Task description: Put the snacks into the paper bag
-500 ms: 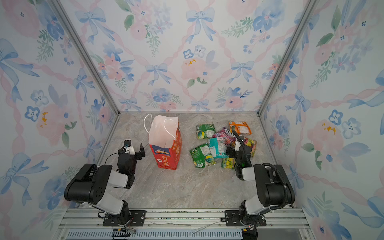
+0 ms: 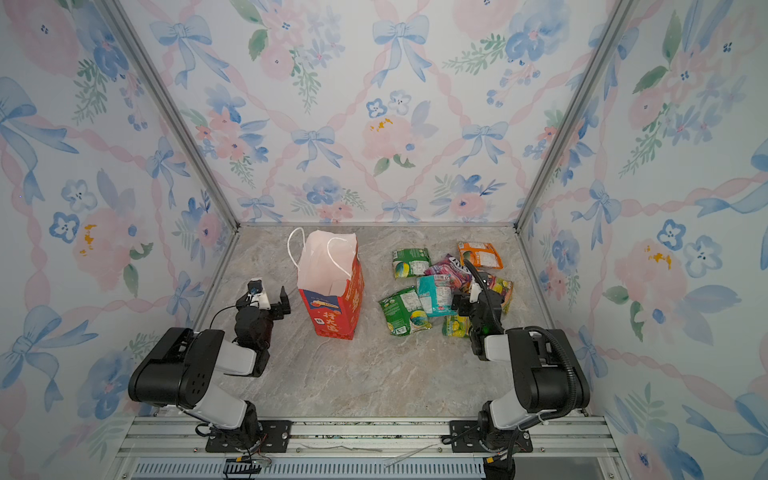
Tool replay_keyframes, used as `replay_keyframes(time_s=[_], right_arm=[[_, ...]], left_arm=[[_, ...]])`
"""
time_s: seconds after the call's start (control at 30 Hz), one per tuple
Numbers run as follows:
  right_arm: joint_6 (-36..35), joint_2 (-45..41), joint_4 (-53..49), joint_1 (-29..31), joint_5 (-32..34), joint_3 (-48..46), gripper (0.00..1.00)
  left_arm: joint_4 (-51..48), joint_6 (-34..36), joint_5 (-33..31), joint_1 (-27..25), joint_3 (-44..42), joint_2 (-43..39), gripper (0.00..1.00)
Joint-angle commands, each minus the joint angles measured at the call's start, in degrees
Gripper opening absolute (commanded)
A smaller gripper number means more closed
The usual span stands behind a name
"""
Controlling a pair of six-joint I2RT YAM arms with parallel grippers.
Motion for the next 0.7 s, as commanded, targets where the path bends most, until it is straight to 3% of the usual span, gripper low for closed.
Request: replay_keyframes(time_s=[0.0,0.67], right_arm=[[-0.11,0.54,0.84,0.59,0.97,1.05,0.96],[-0.25,0.54,0.94,0.74,1.27,0.96,0.96]], left_arm=[[-0.06,-0.04,0.96,0.25,0.28,0.57,0.98],[5.75,-1.18,-2.93,0.17,-2.91,0.01,0.98]])
